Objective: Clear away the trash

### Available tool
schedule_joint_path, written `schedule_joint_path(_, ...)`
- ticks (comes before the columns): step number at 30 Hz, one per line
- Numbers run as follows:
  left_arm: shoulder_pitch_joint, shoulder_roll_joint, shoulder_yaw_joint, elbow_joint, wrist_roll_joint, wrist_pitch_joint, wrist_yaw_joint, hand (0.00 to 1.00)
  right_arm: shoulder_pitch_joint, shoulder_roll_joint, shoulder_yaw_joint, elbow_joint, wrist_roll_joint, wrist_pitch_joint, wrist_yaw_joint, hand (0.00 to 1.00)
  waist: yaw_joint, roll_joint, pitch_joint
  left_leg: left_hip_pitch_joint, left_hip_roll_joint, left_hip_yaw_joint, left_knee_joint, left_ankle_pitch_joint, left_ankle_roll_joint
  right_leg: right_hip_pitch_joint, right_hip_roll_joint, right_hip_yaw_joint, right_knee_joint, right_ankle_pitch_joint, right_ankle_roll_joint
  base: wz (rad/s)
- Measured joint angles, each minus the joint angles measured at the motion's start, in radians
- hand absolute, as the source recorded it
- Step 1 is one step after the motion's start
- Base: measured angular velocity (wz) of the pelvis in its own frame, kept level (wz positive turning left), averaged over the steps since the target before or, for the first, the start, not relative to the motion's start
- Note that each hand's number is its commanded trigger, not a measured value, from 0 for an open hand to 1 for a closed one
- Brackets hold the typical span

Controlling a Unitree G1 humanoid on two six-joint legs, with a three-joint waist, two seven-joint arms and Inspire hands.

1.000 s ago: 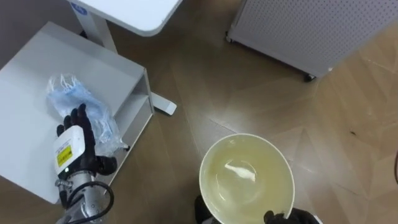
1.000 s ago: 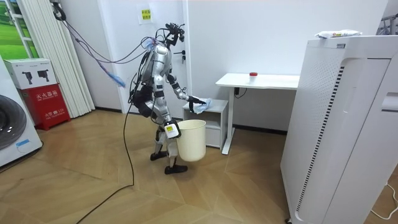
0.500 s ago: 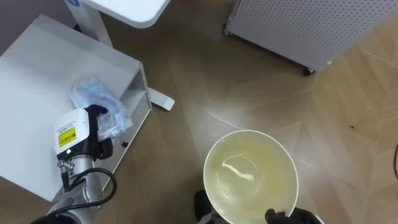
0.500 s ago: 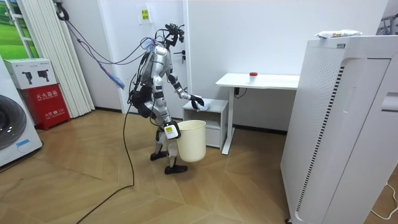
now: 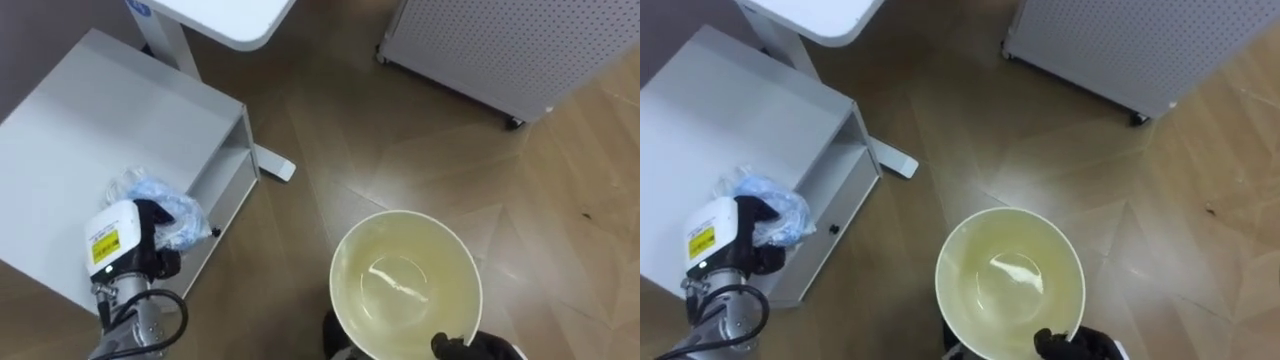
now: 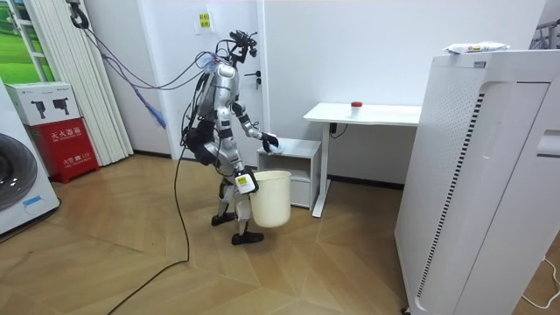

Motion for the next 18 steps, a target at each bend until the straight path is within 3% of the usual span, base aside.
schedule_joint_path(4, 0.055, -0.041, 0.002, -0.021, -0.029, -0.027, 0.001, 1.00, 0.020, 0.013, 0.005, 0.009, -0.002, -0.019, 0.001, 1.00, 0.013, 0.004, -0.0038, 0.065, -0.013, 0.002, -0.051, 0.012, -0.001, 0.061, -0.007, -0.001, -0.037, -0.002, 0.003, 0.06)
schedule_joint_path(5, 0.083, -0.056, 0.000, -0.056, -0.032, -0.034, 0.001, 1.00, 0.027, 0.013, 0.005, 0.010, -0.007, -0.030, 0.001, 1.00, 0.017, 0.010, -0.0103, 0.071, -0.016, 0.003, -0.065, 0.018, -0.001, 0.067, -0.007, -0.001, -0.050, 0.001, 0.007, 0.05)
schedule_joint_path(6, 0.107, -0.081, -0.003, -0.093, -0.046, -0.040, 0.001, 1.00, 0.036, 0.013, 0.005, 0.012, -0.014, -0.043, 0.000, 1.00, 0.026, 0.015, -0.0159, 0.076, -0.018, 0.005, -0.080, 0.027, 0.001, 0.071, -0.006, 0.001, -0.064, 0.010, 0.009, 0.00)
schedule_joint_path(10, 0.174, -0.169, -0.040, -0.156, -0.049, -0.051, -0.022, 1.00, 0.038, 0.038, 0.005, 0.032, -0.027, -0.061, -0.007, 1.00, 0.032, 0.009, -0.0193, 0.135, -0.038, 0.015, -0.143, 0.049, 0.003, 0.114, -0.019, 0.006, -0.088, 0.014, 0.015, 0.05)
schedule_joint_path(12, 0.223, -0.222, -0.092, -0.221, -0.048, -0.056, -0.068, 1.00, 0.040, 0.049, 0.011, 0.034, -0.032, -0.068, -0.009, 1.00, 0.035, 0.001, -0.0268, 0.157, -0.050, 0.016, -0.176, 0.059, 0.002, 0.129, -0.026, 0.005, -0.103, 0.012, 0.017, 0.07)
schedule_joint_path(15, 0.262, -0.271, -0.164, -0.282, -0.048, -0.058, -0.147, 1.00, 0.038, 0.069, 0.021, 0.021, -0.041, -0.069, -0.009, 1.00, 0.042, -0.014, -0.0388, 0.156, -0.050, 0.016, -0.191, 0.065, 0.001, 0.129, -0.023, 0.004, -0.121, 0.019, 0.017, 0.00)
schedule_joint_path(18, 0.281, -0.296, -0.260, -0.311, -0.047, -0.060, -0.230, 1.00, 0.039, 0.076, 0.068, 0.022, -0.042, -0.077, -0.007, 1.00, 0.053, -0.018, -0.0422, 0.160, -0.050, 0.016, -0.191, 0.065, 0.002, 0.135, -0.022, 0.003, -0.126, 0.021, 0.019, 0.00)
